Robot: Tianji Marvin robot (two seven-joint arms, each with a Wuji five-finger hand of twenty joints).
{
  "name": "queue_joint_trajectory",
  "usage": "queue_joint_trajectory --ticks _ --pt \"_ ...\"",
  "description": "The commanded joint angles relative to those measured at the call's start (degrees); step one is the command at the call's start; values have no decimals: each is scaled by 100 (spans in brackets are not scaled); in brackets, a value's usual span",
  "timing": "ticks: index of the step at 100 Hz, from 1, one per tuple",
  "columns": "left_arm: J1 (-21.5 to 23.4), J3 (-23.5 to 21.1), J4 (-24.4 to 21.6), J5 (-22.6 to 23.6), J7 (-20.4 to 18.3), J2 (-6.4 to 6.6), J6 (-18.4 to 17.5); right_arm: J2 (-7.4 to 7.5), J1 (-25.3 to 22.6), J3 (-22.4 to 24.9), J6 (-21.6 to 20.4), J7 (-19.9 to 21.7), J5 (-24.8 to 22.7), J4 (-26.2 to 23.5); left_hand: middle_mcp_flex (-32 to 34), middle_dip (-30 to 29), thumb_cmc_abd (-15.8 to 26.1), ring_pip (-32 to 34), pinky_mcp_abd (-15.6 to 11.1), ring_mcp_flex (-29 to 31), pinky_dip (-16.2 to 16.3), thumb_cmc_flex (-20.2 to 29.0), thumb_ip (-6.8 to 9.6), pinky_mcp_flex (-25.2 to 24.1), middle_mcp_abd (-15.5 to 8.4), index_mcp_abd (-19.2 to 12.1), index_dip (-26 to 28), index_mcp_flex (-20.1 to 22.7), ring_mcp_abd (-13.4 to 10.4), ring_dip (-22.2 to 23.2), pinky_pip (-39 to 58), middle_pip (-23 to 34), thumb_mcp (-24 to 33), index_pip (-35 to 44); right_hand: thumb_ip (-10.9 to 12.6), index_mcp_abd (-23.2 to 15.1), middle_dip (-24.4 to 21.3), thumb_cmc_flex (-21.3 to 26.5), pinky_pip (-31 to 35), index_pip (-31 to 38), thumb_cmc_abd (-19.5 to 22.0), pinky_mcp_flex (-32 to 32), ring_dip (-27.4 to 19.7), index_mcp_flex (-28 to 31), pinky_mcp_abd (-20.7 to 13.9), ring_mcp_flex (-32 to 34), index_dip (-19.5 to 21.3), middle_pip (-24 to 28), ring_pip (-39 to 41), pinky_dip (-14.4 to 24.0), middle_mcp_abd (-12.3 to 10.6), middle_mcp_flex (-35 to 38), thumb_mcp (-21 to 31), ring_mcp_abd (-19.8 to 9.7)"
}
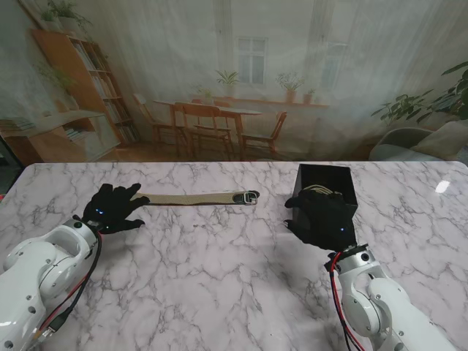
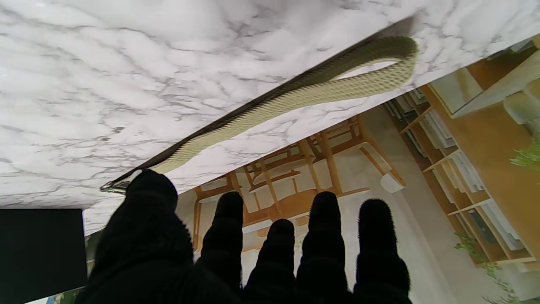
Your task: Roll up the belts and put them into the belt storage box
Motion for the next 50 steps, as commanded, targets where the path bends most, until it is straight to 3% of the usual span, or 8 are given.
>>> queue_joint_trajectory --ticks 1,26,50 --pt "-107 -71 40 102 -61 56 69 3 -44 20 43 -23 -33 3 -340 -76 161 -136 -16 -205 -119 -70 27 -114 115 239 -168 -429 56 -131 -210 -29 -170 -225 126 -18 48 -72 -26 27 -26 -102 -27 68 -74 -51 99 20 -164 73 11 -14 110 16" --pt "-628 1 503 151 -200 112 59 7 -127 88 166 100 -48 -98 -431 -57 -43 -139 -32 -310 -144 -170 29 -150 108 318 -274 -636 46 -175 -298 -13 -172 -295 118 -9 43 -72 -47 -23 -13 -170 -31 47 -74 -155 82 2 -169 102 67 -144 39 47" --pt "-1336 526 1283 24 -118 157 226 5 -143 116 184 88 -50 -88 -333 -13 -150 -98 -37 -283 -163 -89 44 -138 92 390 -344 -707 21 -184 -361 61 -128 -310 125 -14 44 -67 -65 -46 -1 -194 -32 51 -82 -182 83 2 -164 125 75 -151 12 75"
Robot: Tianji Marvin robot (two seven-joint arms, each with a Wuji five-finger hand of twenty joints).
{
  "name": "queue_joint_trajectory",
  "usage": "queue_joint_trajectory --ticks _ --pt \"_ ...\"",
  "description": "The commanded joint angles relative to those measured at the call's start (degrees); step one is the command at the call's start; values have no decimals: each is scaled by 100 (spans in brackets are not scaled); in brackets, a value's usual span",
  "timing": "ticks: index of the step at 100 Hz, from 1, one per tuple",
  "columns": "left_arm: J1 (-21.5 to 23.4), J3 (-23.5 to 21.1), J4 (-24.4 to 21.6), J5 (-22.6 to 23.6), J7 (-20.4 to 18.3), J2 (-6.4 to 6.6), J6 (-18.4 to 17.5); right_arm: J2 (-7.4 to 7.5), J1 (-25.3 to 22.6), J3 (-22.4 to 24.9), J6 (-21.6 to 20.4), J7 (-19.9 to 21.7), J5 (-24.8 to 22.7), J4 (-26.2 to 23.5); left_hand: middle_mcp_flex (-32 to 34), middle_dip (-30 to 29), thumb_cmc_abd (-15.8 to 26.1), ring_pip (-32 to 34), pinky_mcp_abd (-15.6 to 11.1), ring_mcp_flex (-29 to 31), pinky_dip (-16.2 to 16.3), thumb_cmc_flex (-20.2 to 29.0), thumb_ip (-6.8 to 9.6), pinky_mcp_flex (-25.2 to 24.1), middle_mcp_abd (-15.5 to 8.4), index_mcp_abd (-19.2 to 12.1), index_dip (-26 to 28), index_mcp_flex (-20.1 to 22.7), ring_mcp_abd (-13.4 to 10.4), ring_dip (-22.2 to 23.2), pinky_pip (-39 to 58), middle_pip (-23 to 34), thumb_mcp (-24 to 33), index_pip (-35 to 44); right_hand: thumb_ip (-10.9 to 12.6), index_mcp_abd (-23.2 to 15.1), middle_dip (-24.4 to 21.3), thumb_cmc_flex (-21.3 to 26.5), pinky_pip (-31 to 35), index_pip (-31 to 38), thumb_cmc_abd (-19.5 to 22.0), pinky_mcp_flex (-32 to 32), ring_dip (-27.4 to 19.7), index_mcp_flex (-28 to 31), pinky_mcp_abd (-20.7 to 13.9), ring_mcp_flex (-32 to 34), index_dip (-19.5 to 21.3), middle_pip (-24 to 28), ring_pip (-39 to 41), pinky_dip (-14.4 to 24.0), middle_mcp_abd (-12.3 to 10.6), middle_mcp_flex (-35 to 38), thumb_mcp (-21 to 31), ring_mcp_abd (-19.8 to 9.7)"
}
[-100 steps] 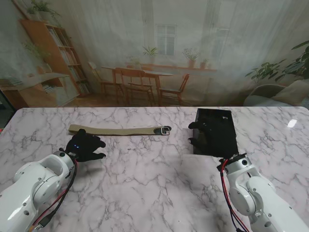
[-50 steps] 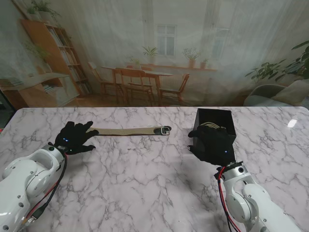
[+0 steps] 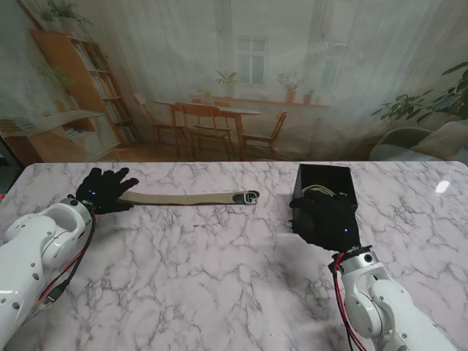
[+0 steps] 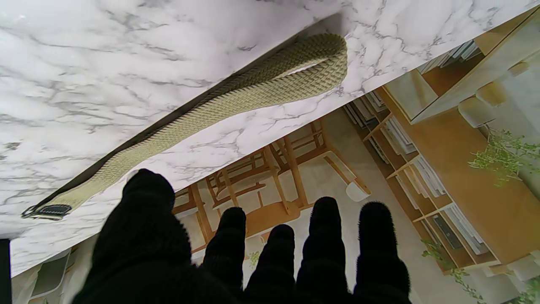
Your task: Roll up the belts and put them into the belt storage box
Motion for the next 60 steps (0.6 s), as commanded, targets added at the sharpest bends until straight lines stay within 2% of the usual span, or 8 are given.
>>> queue_joint_trajectory --ticks 1,31,60 --pt "-213 108 185 -41 -39 5 90 0 -40 10 37 11 -5 -10 -137 -10 -86 -90 -35 -82 -99 0 46 -60 96 190 -66 -230 14 -146 -215 53 -83 -113 125 -14 44 -68 -64 -46 -1 -116 -32 53 -81 -174 83 -1 -164 76 53 -149 10 77" --pt "-989 907 1257 -475 210 19 555 7 -35 11 19 26 -17 12 -293 -160 -235 -189 -128 -42 -132 649 152 -29 -106 184 -287 -267 -229 -328 -242 135 48 -189 119 -32 47 -127 -83 -69 19 -158 -30 32 -76 -223 90 -7 -157 104 63 -205 -45 85" --pt "-1390 1569 1958 -634 269 64 1000 10 -26 22 3 62 -6 29 -614 -244 -233 -197 -192 -64 -154 718 183 -42 -150 242 -368 -339 -425 -432 -241 339 30 -148 127 -38 50 -110 -118 -96 63 -204 -29 10 -75 -268 97 -20 -166 136 76 -248 -116 90"
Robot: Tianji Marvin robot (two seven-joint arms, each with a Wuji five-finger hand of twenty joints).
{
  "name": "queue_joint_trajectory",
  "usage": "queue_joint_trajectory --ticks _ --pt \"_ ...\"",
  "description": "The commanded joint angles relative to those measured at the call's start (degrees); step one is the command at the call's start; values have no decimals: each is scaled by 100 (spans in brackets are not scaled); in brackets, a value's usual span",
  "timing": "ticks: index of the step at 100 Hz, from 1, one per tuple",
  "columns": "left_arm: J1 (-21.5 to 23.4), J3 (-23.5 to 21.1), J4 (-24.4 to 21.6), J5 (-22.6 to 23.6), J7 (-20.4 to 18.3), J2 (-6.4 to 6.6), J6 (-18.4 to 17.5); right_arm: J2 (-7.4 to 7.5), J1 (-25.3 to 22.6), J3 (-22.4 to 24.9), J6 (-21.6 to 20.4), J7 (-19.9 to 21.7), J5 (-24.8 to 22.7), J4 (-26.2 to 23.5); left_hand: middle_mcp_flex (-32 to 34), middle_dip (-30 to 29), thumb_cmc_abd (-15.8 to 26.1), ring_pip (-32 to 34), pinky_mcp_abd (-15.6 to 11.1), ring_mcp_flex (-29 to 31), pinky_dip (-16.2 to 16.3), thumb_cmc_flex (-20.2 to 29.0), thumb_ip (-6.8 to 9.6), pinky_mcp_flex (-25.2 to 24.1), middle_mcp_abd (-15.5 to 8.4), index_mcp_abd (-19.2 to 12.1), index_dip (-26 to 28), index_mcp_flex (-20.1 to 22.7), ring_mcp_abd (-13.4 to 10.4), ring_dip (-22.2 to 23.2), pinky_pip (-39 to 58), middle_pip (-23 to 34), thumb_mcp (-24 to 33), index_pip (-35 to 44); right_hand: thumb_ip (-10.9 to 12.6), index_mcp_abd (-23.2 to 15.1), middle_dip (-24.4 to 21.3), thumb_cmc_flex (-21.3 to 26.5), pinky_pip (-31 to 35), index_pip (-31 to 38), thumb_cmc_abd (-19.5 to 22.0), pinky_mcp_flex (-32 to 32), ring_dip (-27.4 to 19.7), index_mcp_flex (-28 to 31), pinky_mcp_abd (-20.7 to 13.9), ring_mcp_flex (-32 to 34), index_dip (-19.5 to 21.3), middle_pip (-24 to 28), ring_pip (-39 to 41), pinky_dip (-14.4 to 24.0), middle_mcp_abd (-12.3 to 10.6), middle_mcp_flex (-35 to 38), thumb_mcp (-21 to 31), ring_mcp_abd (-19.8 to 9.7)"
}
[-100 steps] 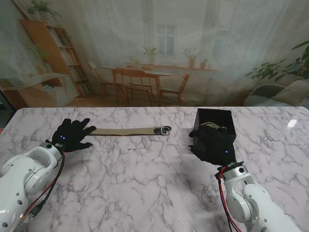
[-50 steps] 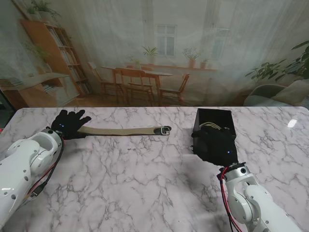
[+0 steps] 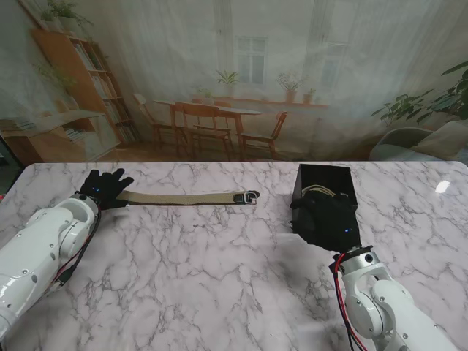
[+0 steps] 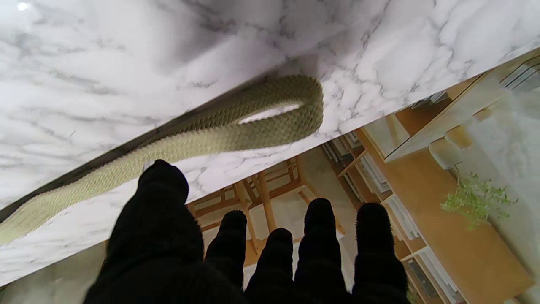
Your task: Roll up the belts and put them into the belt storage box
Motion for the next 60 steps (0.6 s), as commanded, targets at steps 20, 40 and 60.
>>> queue_joint_trajectory --ticks 20,40,60 --pt "-317 443 607 -278 116 6 317 9 41 -44 17 28 -10 75 -429 -92 0 -113 -84 -60 -34 175 132 -42 -48 202 -135 -611 -137 -66 -83 77 47 -206 134 -39 44 -109 -120 -100 83 -90 -29 2 -73 -140 105 -22 -168 139 89 -193 -131 34" --pt "-518 762 947 -547 145 -4 533 11 66 -64 24 40 -10 99 -405 -43 97 -17 -111 71 106 345 102 16 -38 196 -278 -794 -119 12 170 133 59 -352 138 -38 45 -105 -130 -104 88 -97 -29 -7 -78 -155 112 -18 -167 158 87 -224 -145 43" --pt "-687 1085 1226 -836 111 -21 736 13 71 -76 46 52 -12 107 -333 39 185 -7 -143 74 226 494 62 15 -104 16 23 -21 -137 95 378 261 34 273 140 -36 47 -103 -151 -105 94 -124 -30 -2 -73 -169 118 -5 -164 168 99 -226 -153 44"
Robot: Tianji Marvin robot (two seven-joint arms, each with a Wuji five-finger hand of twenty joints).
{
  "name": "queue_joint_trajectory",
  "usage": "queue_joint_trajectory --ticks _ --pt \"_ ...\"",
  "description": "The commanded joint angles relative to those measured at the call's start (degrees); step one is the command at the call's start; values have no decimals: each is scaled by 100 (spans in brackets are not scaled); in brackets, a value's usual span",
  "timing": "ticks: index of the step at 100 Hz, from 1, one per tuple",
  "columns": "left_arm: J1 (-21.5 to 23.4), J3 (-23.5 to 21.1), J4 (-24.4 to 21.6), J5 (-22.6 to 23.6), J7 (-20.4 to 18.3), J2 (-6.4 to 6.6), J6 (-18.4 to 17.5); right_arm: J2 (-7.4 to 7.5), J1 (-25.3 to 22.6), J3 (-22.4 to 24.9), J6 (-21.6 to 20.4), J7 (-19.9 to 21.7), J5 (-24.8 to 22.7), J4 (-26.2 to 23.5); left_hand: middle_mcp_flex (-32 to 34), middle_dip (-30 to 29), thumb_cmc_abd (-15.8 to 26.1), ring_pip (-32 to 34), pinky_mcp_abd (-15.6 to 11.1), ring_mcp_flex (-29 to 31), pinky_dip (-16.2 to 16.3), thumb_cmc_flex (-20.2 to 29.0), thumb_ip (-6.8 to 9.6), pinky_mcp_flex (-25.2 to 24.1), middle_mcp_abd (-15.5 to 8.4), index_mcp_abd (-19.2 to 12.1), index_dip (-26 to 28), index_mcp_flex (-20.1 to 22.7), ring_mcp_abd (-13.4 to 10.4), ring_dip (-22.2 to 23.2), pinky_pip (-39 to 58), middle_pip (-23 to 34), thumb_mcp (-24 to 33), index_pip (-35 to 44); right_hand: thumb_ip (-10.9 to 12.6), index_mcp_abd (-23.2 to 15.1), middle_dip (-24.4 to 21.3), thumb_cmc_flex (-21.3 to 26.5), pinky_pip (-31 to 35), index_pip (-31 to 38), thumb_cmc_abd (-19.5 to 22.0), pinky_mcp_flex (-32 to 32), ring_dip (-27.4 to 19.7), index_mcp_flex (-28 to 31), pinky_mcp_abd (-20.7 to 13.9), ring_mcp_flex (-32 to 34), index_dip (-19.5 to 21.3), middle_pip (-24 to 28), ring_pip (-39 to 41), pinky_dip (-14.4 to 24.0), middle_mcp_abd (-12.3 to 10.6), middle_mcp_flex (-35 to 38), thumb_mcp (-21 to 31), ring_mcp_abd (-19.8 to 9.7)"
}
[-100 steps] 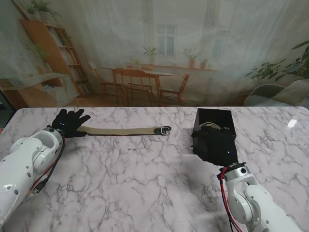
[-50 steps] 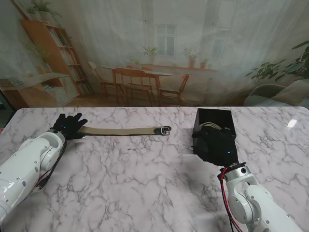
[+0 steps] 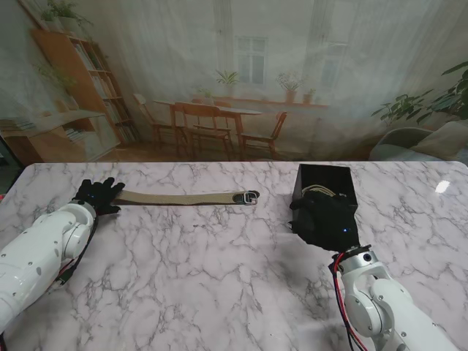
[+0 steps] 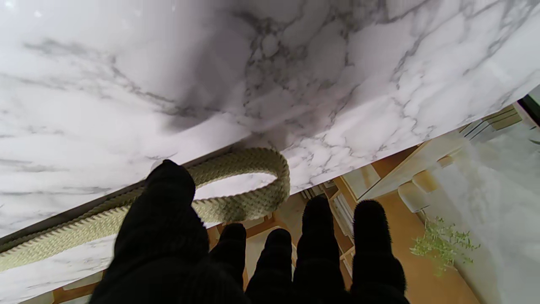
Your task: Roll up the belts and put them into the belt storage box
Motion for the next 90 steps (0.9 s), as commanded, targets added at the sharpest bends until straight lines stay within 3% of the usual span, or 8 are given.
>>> queue_joint_trajectory --ticks 1,11,28,38,57,72,82,90 --pt "-30 10 53 -23 -129 -29 88 1 -4 -15 38 15 -14 15 -193 39 171 -7 -17 -4 97 308 60 -16 -50 -45 239 423 -49 60 134 52 2 376 140 -36 10 -102 -115 -104 95 -120 -30 -3 -72 -108 117 -6 -164 113 34 -156 -78 40" --pt "-39 54 96 -32 -95 -23 125 -1 -2 -20 54 13 -10 20 -168 79 124 2 -65 1 136 378 68 14 -63 -166 970 781 -73 79 218 108 11 1063 140 -36 8 -103 -116 -106 104 -117 -30 -6 -75 -115 119 -9 -163 120 37 -171 -84 43" --pt "12 6 65 13 -183 -8 158 -3 1 -26 74 4 -7 27 -3 269 -290 47 -89 -3 166 480 91 27 -68 -674 3221 436 -37 124 311 240 159 2686 142 -34 8 -96 -117 -107 112 -122 -30 -8 -77 -123 123 -4 -160 130 39 -182 -91 41" --pt "17 18 67 34 -212 2 172 -4 4 -27 78 0 -1 32 219 446 -515 100 -103 66 204 585 99 80 -65 -785 3789 235 -48 168 405 359 285 3174 144 -30 8 -90 -118 -104 113 -124 -29 -2 -84 -122 125 1 -155 136 45 -185 -89 42" --pt "32 11 96 10 -123 -7 154 -1 14 -35 81 5 -9 42 1364 1111 -561 530 -159 786 405 688 143 398 -197 -684 3270 93 -116 592 1020 953 555 3079 146 -35 7 -85 -116 -105 118 -122 -30 -3 -76 -127 128 7 -152 146 48 -189 -90 41" --pt "30 19 146 -8 63 -14 125 -2 15 -36 81 -2 -10 47 2171 1910 -857 1253 -229 1379 551 933 56 692 -392 -656 3266 515 -16 1418 1630 1715 764 3374 147 -30 6 -85 -122 -105 120 -129 -30 -2 -88 -125 129 11 -148 149 46 -189 -88 41" --pt "136 -156 25 119 104 -5 39 -4 16 -37 90 -10 -6 50 3196 3908 -948 1823 -146 1860 663 1347 66 1019 -412 -724 3188 1084 189 2175 2166 1421 581 3980 147 -19 6 -83 -121 -104 121 -129 -30 0 -89 -128 130 13 -146 153 47 -196 -86 44" --pt "322 -452 -223 322 16 11 -80 -4 12 -36 97 -4 -4 46 4020 4380 -838 2181 -24 2321 768 1561 79 1346 -421 -786 3028 1687 317 2366 2534 1142 590 4331 147 -25 6 -83 -121 -106 120 -130 -29 -2 -82 -131 130 18 -145 156 47 -186 -87 46"
